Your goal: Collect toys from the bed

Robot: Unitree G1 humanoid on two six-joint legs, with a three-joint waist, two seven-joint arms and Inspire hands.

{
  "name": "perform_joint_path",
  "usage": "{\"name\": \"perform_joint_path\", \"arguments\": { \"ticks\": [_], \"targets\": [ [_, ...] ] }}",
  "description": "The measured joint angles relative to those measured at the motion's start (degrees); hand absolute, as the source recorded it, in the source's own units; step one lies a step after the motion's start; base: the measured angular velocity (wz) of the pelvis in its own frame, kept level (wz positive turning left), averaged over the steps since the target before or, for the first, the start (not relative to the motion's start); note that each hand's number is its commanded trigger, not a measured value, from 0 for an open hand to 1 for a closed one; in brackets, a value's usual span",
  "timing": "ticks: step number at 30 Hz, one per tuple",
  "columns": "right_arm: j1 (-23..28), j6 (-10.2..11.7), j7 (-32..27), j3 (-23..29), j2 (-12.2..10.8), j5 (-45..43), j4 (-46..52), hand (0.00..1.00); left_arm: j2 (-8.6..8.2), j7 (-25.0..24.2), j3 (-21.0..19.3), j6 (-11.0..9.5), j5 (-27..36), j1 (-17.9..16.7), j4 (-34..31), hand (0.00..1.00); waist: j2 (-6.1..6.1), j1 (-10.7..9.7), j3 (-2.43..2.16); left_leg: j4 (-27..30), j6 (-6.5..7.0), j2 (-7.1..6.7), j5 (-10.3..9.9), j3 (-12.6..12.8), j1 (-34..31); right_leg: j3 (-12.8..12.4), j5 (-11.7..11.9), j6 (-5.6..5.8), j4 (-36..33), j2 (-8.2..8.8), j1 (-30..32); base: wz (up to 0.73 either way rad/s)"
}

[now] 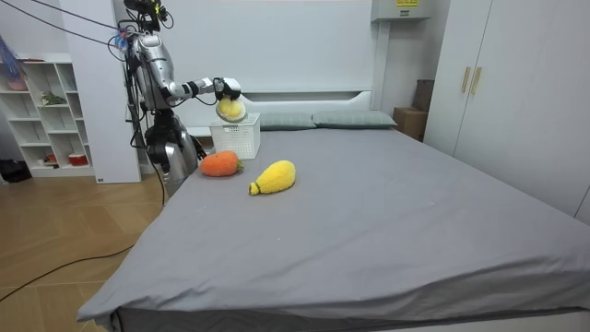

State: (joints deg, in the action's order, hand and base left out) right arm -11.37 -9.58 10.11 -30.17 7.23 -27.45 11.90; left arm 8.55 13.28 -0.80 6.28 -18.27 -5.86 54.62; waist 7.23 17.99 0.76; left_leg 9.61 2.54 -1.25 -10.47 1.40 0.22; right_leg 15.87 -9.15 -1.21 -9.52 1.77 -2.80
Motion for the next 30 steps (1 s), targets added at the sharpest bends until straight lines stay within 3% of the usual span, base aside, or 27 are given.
{"name": "perform_joint_path", "arguments": {
  "ticks": [21,30],
  "targets": [
    [0.00,0.00,-1.72,-0.06,0.45,3.13,-0.49,0.00,0.13,0.03,-0.13,0.07,0.23,-0.02,-0.12,0.00,-0.09,0.72,0.05,0.15,0.26,-0.30,0.22,-0.33,0.13,0.71,0.04,0.18,-0.06,0.43,-0.27,0.00],
    [0.00,0.24,-2.88,2.36,2.32,3.37,-0.59,0.00,0.08,0.04,-1.29,0.02,0.13,-0.14,0.57,0.00,-0.50,-0.56,0.34,0.09,0.32,-0.41,0.25,-0.59,-0.02,0.63,0.05,0.26,0.02,0.42,-0.21,0.01]
  ]
}}
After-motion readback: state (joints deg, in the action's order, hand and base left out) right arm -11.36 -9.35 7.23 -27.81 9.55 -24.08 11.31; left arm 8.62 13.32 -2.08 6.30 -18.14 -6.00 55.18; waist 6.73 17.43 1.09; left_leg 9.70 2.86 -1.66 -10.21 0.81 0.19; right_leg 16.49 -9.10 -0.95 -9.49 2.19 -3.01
